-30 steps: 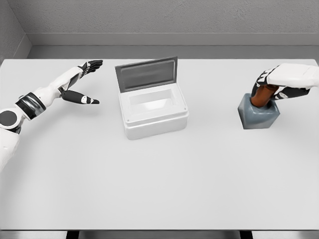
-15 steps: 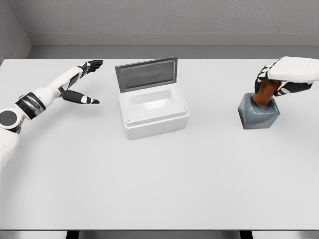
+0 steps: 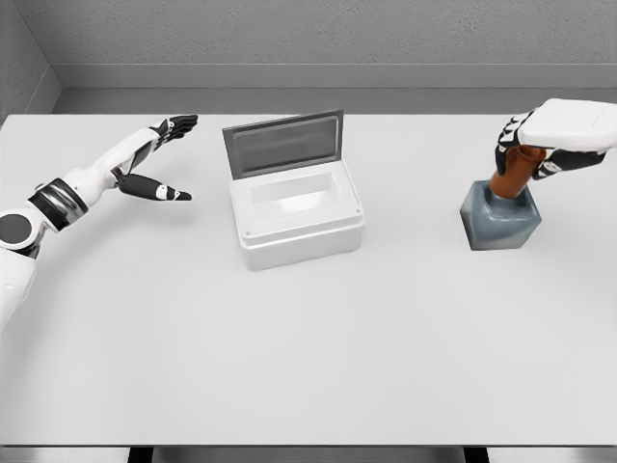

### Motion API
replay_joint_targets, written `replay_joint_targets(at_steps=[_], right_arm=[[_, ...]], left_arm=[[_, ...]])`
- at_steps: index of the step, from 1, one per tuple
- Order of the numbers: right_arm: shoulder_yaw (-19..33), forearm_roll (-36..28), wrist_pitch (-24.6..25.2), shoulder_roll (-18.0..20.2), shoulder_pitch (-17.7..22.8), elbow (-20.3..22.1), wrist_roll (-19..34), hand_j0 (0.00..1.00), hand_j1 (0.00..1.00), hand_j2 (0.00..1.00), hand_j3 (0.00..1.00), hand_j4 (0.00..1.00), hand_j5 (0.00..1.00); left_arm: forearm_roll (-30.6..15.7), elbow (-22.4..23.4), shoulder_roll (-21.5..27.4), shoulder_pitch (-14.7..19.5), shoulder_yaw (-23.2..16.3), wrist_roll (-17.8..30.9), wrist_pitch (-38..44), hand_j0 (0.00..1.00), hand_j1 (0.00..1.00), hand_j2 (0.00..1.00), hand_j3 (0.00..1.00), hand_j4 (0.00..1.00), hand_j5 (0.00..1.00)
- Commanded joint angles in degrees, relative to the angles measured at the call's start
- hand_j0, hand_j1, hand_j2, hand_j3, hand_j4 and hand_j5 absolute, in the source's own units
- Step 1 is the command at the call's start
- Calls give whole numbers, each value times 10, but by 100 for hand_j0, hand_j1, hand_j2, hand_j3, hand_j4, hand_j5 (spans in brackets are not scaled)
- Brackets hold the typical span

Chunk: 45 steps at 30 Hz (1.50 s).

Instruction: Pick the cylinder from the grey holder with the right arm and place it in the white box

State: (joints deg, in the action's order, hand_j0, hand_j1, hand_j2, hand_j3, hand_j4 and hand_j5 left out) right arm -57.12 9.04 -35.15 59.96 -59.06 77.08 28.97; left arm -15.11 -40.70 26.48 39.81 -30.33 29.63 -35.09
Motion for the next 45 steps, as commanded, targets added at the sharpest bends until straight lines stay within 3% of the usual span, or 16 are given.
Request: replay_joint_targets(at_steps=[1, 24, 45], right_arm=[[1, -3, 2, 0, 0, 3, -1, 40, 40, 40, 40, 40, 40], [2, -5, 2, -10, -29, 32, -1, 40, 40, 40, 40, 40, 40], [-2, -5, 2, -48, -46, 41, -1, 40, 40, 40, 40, 40, 40]], left_arm=[[-5, -1, 1, 0, 1, 0, 1, 100, 100, 100, 100, 100, 100], [-5, -2, 1, 0, 1, 0, 1, 100, 100, 100, 100, 100, 100], [-3, -1, 1, -1, 0, 0, 1, 100, 100, 100, 100, 100, 100]])
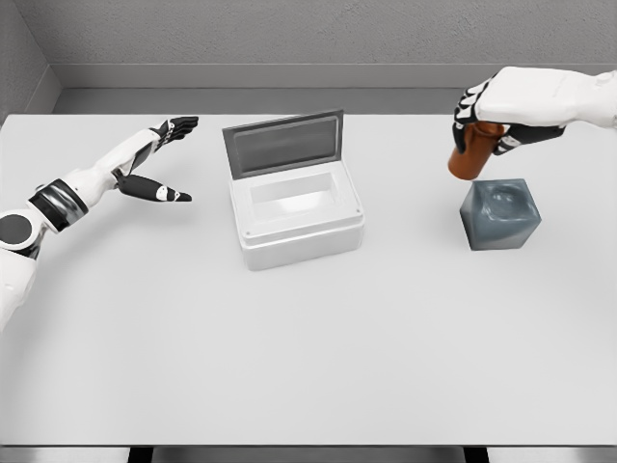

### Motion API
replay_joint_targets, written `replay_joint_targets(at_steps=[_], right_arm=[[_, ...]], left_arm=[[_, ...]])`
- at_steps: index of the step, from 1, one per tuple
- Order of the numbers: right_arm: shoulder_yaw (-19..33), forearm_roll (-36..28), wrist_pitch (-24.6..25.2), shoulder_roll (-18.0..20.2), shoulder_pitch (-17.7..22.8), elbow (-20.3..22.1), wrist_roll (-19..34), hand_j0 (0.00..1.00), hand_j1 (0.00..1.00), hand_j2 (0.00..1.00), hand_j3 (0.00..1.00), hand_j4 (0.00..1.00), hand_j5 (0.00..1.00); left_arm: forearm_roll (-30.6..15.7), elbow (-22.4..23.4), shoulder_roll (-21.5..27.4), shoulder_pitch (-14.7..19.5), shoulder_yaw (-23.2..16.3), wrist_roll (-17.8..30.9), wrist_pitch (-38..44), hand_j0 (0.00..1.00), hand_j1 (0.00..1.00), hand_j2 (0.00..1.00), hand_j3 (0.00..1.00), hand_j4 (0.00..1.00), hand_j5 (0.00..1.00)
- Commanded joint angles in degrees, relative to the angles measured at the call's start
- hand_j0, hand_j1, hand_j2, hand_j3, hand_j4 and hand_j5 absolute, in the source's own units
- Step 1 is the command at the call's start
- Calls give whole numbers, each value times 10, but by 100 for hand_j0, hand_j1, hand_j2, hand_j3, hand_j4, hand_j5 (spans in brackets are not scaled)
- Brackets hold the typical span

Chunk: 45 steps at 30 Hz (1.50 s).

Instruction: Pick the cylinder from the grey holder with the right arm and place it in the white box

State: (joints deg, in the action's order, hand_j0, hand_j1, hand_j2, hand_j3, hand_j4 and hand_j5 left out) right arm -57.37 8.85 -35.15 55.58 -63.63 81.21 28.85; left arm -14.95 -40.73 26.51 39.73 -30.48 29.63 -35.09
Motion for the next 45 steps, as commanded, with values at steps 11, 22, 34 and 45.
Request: replay_joint_targets(at_steps=[11, 22, 34, 45], right_arm=[[0, -3, 2, -28, -10, 0, 0, 40, 40, 40, 40, 40, 40], [0, -3, 2, -50, -18, 0, 0, 40, 40, 40, 40, 40, 40], [0, -3, 2, -85, -30, -1, 0, 40, 40, 40, 40, 40, 40], [0, -3, 2, -107, -34, 0, 0, 40, 40, 40, 40, 40, 40]], left_arm=[[-4, -1, 1, 0, 1, 1, 1, 100, 100, 100, 100, 100, 100], [-5, -1, -1, 0, 1, 19, 1, 100, 100, 100, 100, 100, 100], [-5, -1, 2, 0, 2, 19, 1, 100, 100, 100, 100, 100, 100], [-5, -1, -1, 0, 2, 21, 1, 100, 100, 100, 100, 100, 100]])
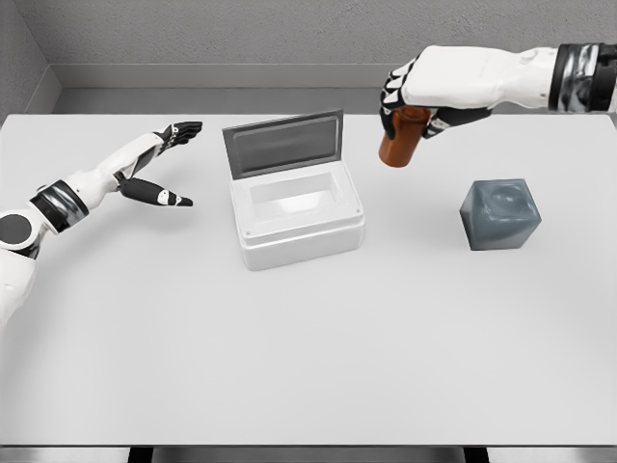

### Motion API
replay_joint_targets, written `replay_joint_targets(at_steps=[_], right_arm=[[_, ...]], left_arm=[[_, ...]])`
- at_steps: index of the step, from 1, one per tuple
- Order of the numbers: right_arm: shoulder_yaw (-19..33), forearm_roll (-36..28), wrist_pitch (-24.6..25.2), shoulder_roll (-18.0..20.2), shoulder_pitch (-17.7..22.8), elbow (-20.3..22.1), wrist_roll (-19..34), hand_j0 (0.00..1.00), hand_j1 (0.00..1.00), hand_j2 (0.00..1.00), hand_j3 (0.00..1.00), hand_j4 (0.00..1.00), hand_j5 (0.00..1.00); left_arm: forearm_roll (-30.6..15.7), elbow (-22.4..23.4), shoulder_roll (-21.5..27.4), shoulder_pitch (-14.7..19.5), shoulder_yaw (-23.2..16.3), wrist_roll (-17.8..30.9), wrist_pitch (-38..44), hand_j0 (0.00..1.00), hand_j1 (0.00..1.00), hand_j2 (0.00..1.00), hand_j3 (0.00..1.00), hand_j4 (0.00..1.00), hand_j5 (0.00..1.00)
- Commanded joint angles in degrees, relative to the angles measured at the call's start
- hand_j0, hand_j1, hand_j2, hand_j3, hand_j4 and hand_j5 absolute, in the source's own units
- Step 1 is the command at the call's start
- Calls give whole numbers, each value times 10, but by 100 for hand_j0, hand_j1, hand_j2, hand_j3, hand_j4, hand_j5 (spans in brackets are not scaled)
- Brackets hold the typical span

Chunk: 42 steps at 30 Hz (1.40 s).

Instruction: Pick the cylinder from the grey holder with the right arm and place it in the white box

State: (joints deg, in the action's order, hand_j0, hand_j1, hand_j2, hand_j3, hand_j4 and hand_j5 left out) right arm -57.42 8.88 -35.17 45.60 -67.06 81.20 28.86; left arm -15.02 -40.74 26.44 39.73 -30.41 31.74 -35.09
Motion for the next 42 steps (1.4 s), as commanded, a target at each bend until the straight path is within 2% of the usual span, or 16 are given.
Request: replay_joint_targets(at_steps=[1, 7, 21, 42], right_arm=[[-1, -4, 2, -11, 0, 0, 0, 40, 40, 40, 40, 40, 40], [-9, -4, 2, -13, 0, 0, 0, 40, 40, 40, 40, 40, 40], [-24, 0, 2, -47, -11, -5, 1, 40, 40, 40, 40, 40, 40], [-38, 9, 2, -62, -12, -17, 20, 40, 40, 40, 40, 40, 40]], left_arm=[[-4, 0, -1, 0, 1, 1, 1, 100, 100, 100, 100, 100, 100], [-4, -1, -1, 0, 2, 16, 1, 100, 100, 100, 100, 100, 100], [-4, -1, -1, 0, 3, 17, 1, 100, 100, 100, 100, 100, 100], [-4, -1, -2, 0, 11, 21, 1, 100, 100, 100, 100, 100, 100]])
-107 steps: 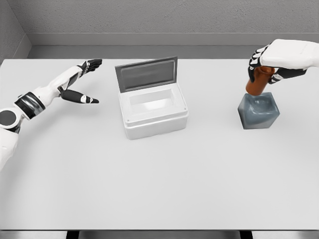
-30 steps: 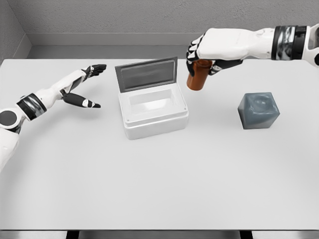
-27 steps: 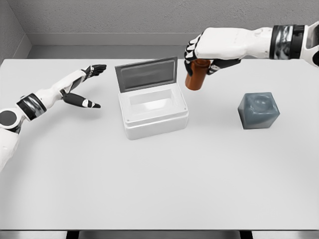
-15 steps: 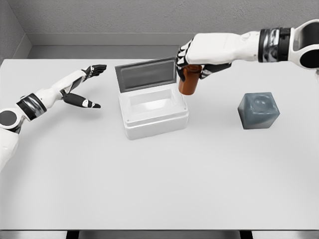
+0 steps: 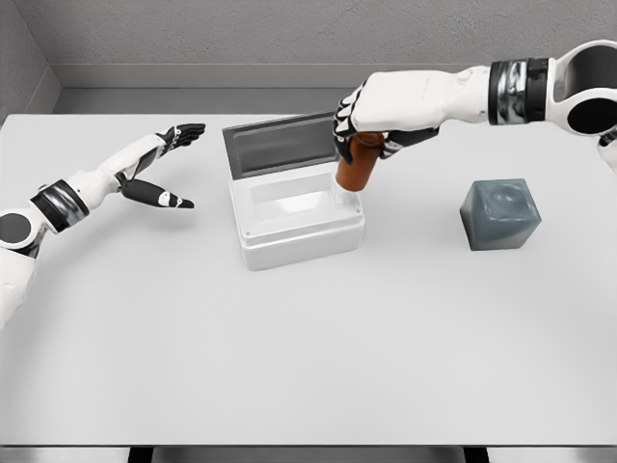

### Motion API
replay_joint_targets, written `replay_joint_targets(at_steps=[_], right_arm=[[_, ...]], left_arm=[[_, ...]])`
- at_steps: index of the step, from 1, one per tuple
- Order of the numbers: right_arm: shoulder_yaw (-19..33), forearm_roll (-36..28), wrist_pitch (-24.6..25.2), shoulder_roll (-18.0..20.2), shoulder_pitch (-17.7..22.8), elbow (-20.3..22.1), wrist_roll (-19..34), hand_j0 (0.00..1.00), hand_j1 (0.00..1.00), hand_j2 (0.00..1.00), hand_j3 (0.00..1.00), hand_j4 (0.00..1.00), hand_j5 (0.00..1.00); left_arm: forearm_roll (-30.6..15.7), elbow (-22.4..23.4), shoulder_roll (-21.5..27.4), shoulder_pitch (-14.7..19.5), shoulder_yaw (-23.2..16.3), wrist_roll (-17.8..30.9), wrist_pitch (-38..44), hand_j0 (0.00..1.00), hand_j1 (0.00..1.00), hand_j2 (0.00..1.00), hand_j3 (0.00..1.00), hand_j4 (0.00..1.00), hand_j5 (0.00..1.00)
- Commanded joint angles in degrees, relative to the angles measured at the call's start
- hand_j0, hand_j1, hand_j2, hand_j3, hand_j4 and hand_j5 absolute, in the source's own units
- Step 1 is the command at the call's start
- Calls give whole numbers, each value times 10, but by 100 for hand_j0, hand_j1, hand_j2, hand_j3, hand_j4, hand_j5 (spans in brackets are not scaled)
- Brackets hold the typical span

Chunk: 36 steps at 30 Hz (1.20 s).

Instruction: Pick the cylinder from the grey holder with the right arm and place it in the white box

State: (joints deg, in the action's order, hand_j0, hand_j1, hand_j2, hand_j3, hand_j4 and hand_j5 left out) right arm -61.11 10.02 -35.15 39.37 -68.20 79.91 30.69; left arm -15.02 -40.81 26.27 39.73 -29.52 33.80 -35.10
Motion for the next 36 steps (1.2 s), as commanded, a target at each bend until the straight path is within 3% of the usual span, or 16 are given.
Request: replay_joint_targets(at_steps=[1, 36], right_arm=[[-2, -2, 2, 1, -1, -5, 2, 40, 40, 40, 40, 40, 40], [-35, 13, 2, -36, -26, -49, 6, 40, 40, 40, 40, 40, 40]], left_arm=[[-5, -1, 0, 0, 2, 0, 1, 100, 100, 100, 100, 100, 100], [-5, -1, -1, -1, 10, 5, 1, 100, 100, 100, 100, 100, 100]])
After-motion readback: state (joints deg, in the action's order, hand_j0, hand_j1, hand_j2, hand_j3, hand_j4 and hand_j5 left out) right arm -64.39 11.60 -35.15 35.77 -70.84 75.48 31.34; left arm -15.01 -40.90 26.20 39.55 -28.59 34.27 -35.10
